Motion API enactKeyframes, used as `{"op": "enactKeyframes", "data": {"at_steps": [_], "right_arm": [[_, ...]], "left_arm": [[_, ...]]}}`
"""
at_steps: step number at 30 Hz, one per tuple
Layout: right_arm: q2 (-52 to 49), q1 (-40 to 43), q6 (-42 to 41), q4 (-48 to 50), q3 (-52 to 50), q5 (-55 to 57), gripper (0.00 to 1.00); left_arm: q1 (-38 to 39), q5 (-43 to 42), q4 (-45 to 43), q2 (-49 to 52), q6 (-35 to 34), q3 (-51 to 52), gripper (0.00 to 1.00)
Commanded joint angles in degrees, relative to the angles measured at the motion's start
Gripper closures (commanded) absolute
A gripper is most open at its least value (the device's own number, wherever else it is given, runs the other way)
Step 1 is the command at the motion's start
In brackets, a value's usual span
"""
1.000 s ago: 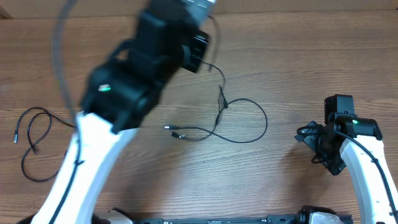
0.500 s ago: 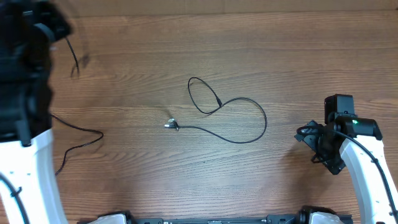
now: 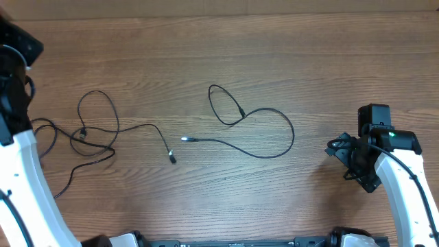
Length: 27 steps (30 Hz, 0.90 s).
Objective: Untangle cables
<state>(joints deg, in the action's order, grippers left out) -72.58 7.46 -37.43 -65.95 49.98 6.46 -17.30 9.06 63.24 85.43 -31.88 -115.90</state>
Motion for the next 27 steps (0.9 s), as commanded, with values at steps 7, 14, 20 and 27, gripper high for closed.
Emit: {"op": "enactKeyframes", "data": {"at_steps": [7,14,20,27], "right_arm": [[0.8,-0.1,0.2,0.2,1.4,1.0,0.00],[0.8,-0.1,0.2,0.2,1.4,1.0,0.00],[0.8,-0.1,0.4,-0.4,1.4,1.0,0.00],[0.8,-0.1,0.6,-0.4,1.4,1.0,0.00]], "left_arm": [[1.7,-21.5,17.2,10.6,0.6,-0.7,0.50],[8.0,-21.1,27.4,21.1,0.7,-0.7,0.46],[15.2,-21.1,28.8,30.5,1.7,-0.7,0.44],[20.7,-15.6,30.6,39.3,1.4,-0.6,0.45]]}}
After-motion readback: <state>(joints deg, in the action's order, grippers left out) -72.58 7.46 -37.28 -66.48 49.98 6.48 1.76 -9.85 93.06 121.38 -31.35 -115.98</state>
